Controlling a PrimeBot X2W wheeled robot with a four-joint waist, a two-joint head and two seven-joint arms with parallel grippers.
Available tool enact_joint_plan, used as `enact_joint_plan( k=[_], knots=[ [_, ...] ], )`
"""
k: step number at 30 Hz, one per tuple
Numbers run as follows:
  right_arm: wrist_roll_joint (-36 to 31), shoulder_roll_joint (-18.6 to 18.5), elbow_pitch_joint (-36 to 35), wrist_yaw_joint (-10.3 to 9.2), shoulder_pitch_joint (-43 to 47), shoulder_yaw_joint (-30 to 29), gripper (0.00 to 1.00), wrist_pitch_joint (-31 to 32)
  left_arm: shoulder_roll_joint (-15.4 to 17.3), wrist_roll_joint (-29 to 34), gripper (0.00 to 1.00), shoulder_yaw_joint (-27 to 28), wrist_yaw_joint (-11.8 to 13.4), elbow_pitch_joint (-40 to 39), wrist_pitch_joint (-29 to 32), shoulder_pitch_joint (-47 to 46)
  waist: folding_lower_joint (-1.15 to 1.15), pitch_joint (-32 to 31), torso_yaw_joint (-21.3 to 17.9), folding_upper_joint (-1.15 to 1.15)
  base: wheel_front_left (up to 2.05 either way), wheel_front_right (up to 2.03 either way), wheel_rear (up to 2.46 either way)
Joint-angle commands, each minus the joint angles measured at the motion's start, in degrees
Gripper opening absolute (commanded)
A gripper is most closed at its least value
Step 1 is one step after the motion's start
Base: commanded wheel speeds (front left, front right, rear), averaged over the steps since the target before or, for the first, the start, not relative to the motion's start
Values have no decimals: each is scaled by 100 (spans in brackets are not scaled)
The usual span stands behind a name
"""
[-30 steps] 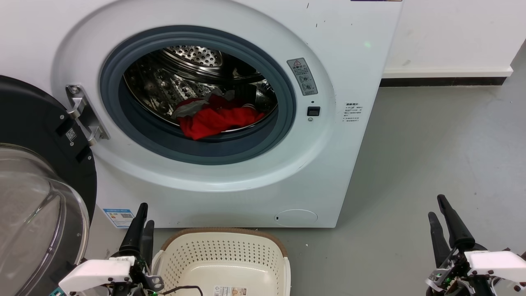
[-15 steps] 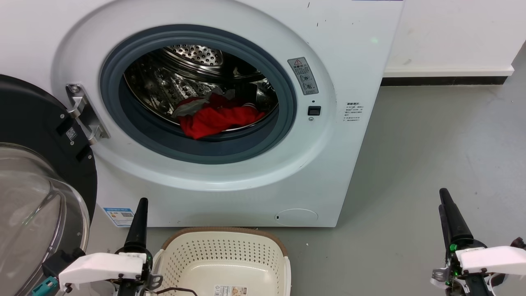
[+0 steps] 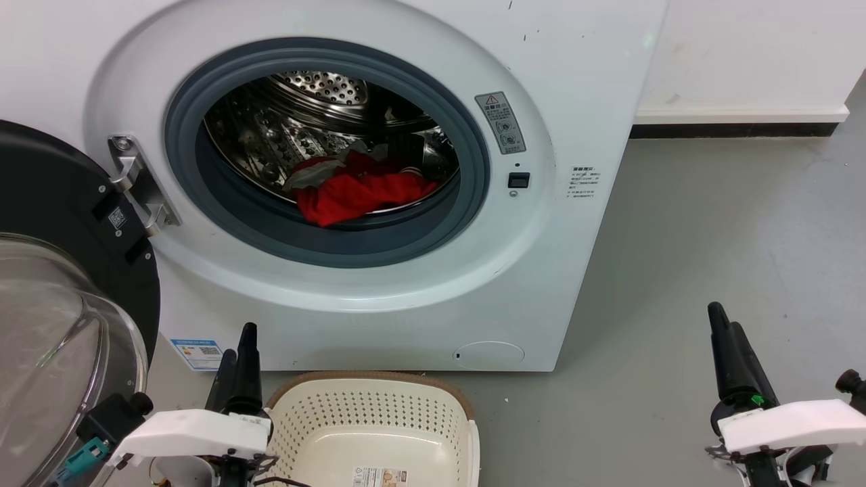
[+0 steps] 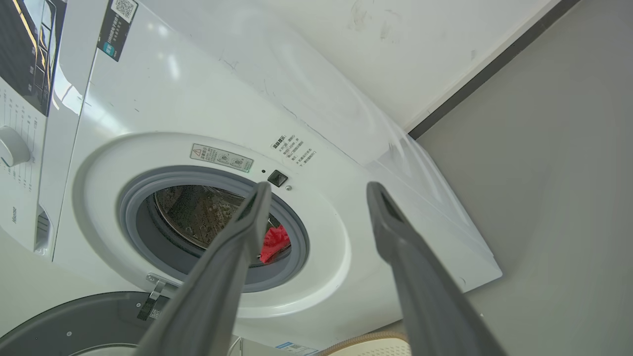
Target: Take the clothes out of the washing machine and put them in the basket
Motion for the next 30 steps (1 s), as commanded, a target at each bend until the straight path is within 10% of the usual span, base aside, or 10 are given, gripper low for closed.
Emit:
enact_joint_plan(
  k=[1, 30],
  knots=[
    [-348, -10, -152, 0, -29, 38, 100, -70, 17, 263, 100, -23, 43, -135, -72, -20, 0, 3, 2, 0, 0, 0, 0],
    [-3133, -8, -693, 0, 251, 224, 100, -632, 38, 2788, 100, -364, 465, -401, -627, 185, 0, 50, 26, 0, 0, 0, 0]
  ],
)
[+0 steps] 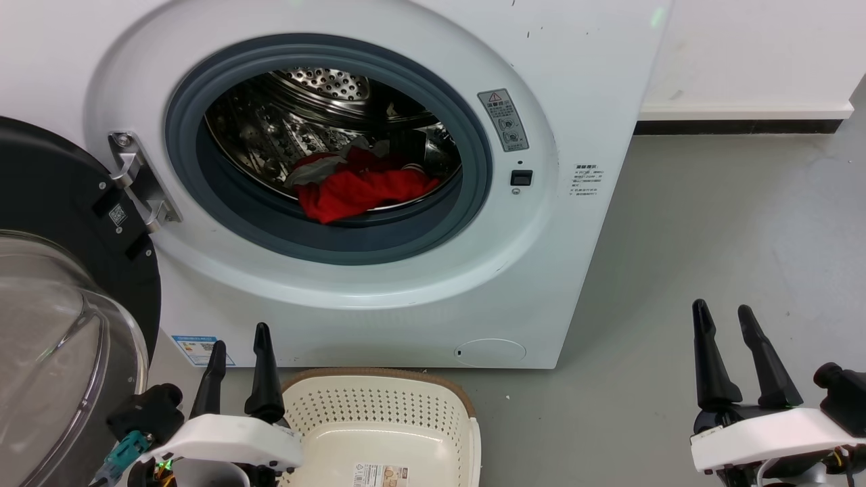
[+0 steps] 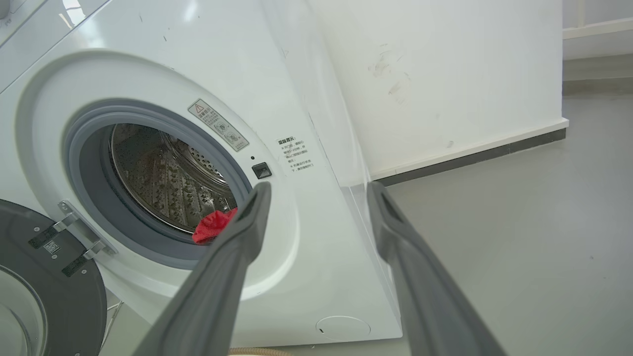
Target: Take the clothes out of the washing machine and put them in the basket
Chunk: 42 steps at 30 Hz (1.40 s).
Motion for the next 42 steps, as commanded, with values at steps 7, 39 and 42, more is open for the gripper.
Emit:
enact_joint_plan(
  k=[7, 39, 42],
  knots=[
    [-631, -6, -232, 0, 83, 38, 100, -164, 46, 598, 100, -66, 110, -142, -149, 67, 0, 3, 6, 0, 0, 0, 0],
    [-2183, -3, -482, -1, 354, 88, 100, -564, 68, 2210, 100, -197, 225, -162, -544, 285, 0, 30, 33, 0, 0, 0, 0],
    [-2317, -3, -507, -1, 377, 89, 100, -590, 65, 2331, 100, -196, 196, -153, -578, 296, 0, 38, 38, 0, 0, 0, 0]
  ],
)
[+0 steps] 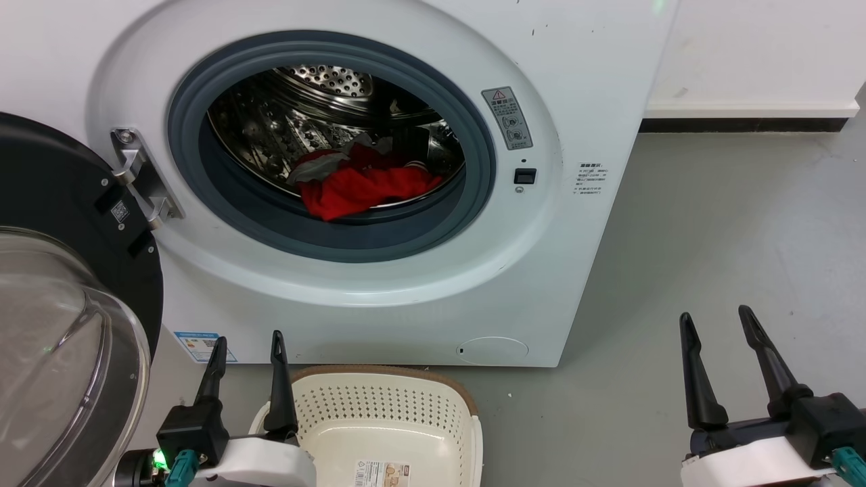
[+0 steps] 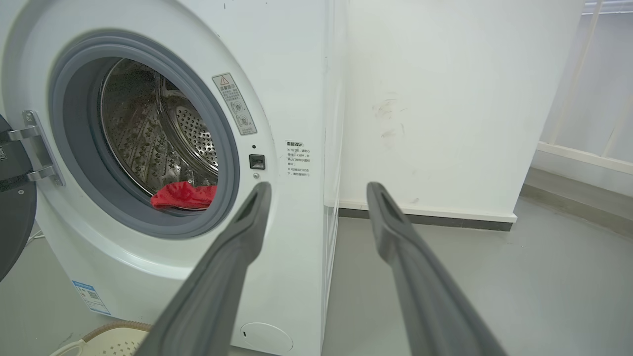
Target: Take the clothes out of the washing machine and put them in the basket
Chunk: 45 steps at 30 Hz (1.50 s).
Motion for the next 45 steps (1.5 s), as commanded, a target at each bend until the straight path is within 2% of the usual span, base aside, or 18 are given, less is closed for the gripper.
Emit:
enact_joint_plan(
  k=[1, 18, 30, 45],
  knots=[
    [-147, -2, -65, -2, 45, 10, 100, -52, 20, 123, 100, 8, -27, -22, -44, 58, 0, 3, 3, 0, 0, 0, 0],
    [-787, 0, -176, -3, 143, 37, 100, -217, -17, 715, 100, 62, -198, 52, -222, 113, 0, 27, 11, 0, 0, 0, 0],
    [-524, 0, -106, -3, 149, 18, 100, -211, -33, 530, 100, 143, -331, 119, -209, 123, 0, 24, 11, 0, 0, 0, 0],
    [-403, 0, -32, -3, 130, 15, 100, -211, -35, 407, 100, 131, -345, 146, -209, 100, 0, 14, 11, 0, 0, 0, 0]
  ],
)
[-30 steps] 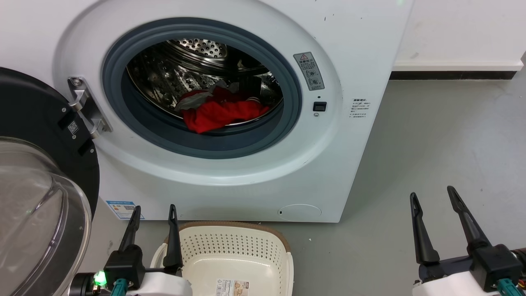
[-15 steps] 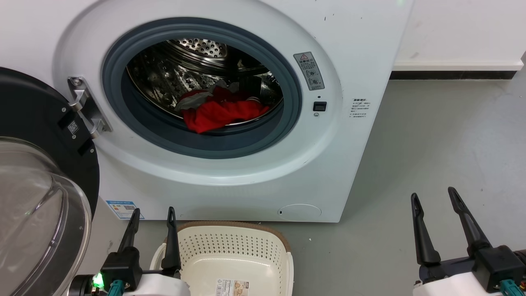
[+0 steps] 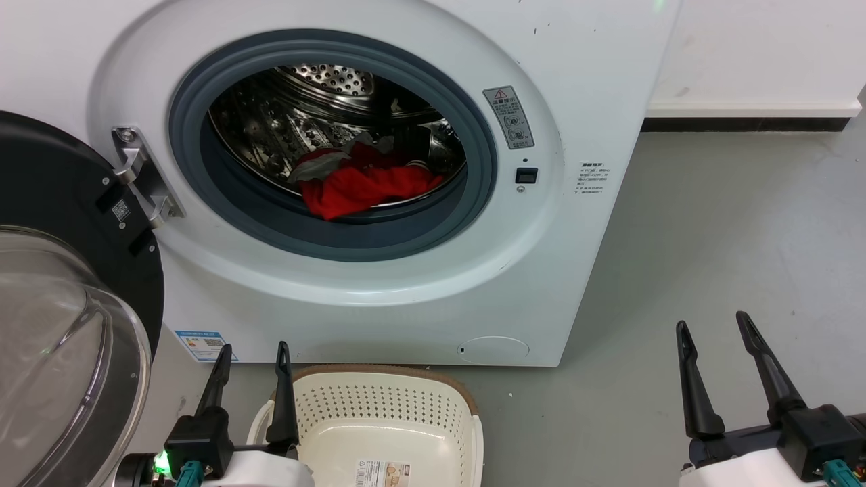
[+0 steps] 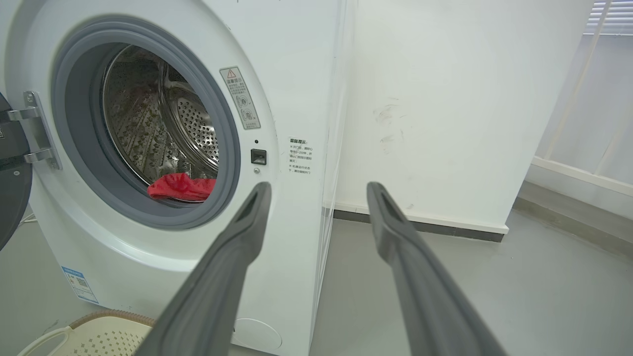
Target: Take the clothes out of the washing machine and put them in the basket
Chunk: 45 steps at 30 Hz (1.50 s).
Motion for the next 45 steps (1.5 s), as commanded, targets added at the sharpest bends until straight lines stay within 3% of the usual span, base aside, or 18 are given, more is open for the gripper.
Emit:
enact_joint_plan(
  k=[1, 19, 24, 35, 45],
  knots=[
    [46, 1, 3, -4, 17, -1, 100, -16, -9, -21, 100, -5, 0, 8, -16, 13, 0, -3, 2, 0, 0, 0, 0],
    [89, 1, 19, -4, 8, 14, 100, -16, -9, -13, 100, -6, 38, 22, -16, -14, 0, -14, -14, 0, 0, 0, 0],
    [67, 1, 6, -4, -48, 39, 100, -16, -8, 12, 100, 73, -119, 89, -16, -268, 0, 31, -36, 0, 0, 0, 0],
    [10, 3, -102, -4, -406, 106, 100, -15, 202, 184, 100, 382, -607, 856, -15, -1854, 0, 624, -240, 0, 0, 0, 0],
    [55, 4, -221, -4, -933, 160, 100, -15, 665, 344, 100, 285, -763, 2192, -15, -3810, 0, 1517, -594, 0, 0, 0, 0]
  ],
)
